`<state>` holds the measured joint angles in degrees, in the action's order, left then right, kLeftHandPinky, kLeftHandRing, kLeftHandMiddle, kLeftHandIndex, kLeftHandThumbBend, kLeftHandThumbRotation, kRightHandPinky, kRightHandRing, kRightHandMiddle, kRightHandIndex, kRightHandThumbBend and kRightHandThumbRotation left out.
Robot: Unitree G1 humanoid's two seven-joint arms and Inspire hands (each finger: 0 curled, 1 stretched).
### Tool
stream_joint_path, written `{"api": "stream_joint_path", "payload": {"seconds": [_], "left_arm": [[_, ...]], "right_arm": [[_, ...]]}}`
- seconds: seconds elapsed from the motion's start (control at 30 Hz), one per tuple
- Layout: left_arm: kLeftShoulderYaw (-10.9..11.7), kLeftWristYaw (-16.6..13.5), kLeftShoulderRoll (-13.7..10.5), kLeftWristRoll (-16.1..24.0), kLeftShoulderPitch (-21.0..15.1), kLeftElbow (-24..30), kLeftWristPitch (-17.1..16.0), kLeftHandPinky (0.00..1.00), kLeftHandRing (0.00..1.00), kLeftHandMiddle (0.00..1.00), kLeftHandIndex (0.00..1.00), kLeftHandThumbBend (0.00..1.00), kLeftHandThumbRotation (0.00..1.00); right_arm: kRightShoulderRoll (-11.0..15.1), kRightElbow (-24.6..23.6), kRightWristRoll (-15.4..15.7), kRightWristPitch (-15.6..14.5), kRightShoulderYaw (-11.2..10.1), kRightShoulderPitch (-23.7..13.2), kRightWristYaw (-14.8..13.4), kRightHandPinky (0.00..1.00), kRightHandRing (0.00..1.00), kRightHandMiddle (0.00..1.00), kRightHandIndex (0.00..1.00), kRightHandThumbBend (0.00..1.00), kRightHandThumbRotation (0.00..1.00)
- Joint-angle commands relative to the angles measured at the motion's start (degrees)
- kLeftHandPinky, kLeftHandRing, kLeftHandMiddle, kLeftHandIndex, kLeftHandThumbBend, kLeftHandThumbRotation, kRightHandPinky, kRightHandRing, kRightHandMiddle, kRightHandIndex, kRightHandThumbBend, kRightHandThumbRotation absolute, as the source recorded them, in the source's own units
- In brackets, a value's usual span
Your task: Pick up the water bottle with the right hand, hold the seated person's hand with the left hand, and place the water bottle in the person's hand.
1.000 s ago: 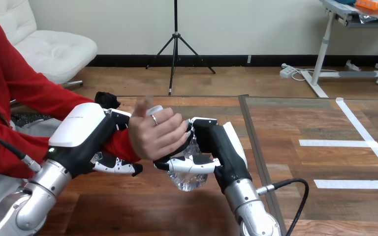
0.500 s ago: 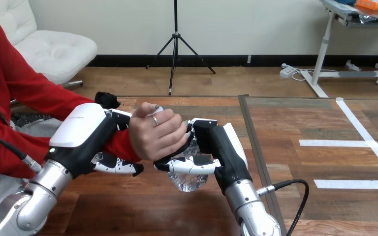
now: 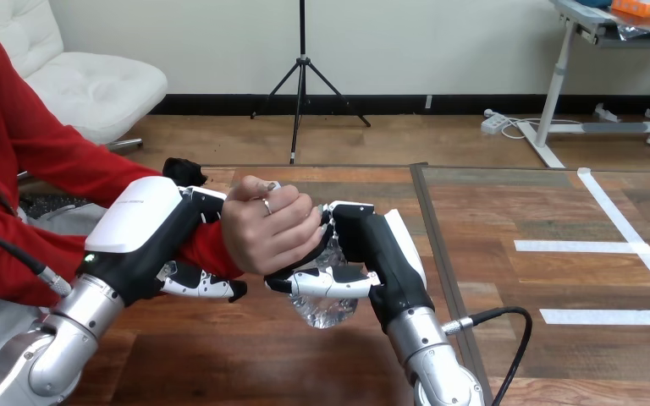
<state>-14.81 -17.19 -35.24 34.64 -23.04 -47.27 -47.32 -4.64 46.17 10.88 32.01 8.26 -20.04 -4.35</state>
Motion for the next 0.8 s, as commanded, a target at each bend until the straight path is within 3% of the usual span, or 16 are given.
{"api": "stream_joint_path", "payload": {"seconds": [0.0,0.43,0.77], "left_arm": [[0.52,-1.55,0.73,0.11,-4.63,0.63,-1.55,0.25,0.32,0.40,0.41,0.79,0.03],[0.29,-2.11,0.84,0.47,-5.13,-0.32,-1.78,0.25,0.32,0.40,0.41,0.79,0.04],[0.28,-2.70,0.76,0.88,-5.24,-0.63,-2.02,0.30,0.36,0.44,0.45,0.79,0.08]], "right_arm": [[-1.36,-4.45,-1.70,0.49,-1.10,-1.43,-0.82,0.12,0.18,0.24,0.26,0.77,0.00],[-1.05,-4.09,-1.77,0.43,-1.41,-1.78,-1.01,0.11,0.17,0.23,0.26,0.77,0.00],[-1.20,-3.79,-2.55,-0.11,-1.81,-1.98,-0.69,0.15,0.21,0.27,0.31,0.84,0.01]]}}
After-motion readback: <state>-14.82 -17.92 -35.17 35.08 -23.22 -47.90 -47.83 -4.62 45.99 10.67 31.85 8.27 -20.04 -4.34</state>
